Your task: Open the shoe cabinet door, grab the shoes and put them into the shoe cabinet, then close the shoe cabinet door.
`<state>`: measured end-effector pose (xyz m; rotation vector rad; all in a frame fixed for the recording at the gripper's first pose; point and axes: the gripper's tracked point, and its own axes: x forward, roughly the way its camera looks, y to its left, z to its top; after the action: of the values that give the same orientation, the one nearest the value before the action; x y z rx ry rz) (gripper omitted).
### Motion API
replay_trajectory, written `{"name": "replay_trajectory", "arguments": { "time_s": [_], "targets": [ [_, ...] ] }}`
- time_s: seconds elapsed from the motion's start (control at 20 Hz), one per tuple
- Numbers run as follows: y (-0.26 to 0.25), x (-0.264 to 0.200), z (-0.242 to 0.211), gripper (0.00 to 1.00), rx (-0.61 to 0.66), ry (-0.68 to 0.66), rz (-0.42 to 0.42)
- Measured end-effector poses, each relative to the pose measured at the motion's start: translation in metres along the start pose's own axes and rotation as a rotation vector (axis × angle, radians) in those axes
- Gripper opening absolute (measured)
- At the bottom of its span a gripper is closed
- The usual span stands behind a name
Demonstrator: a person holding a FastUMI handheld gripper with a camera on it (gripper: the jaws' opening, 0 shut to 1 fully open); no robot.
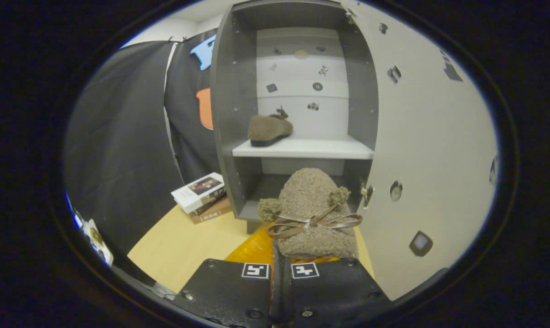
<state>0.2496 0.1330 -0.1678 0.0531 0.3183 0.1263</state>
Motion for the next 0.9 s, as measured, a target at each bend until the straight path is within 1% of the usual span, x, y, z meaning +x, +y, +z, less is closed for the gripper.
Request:
{"name": "replay_trajectory", "arguments": {
  "time_s": [0.25, 0.5, 0.75, 0.9],
  "targets": [
    [-0.007, 0.016, 0.085, 0.05, -0.027, -0.101, -0.031],
    [-0.020, 0.059, 0.162, 0.05, -0.022, -0.170, -0.052],
    [-0.028, 0.122, 0.212, 0.05, -0.029, -0.199, -0.047],
    [-0.033, 0.163, 0.225, 0.05, -0.019, -0.183, -0.046]
  ]
}}
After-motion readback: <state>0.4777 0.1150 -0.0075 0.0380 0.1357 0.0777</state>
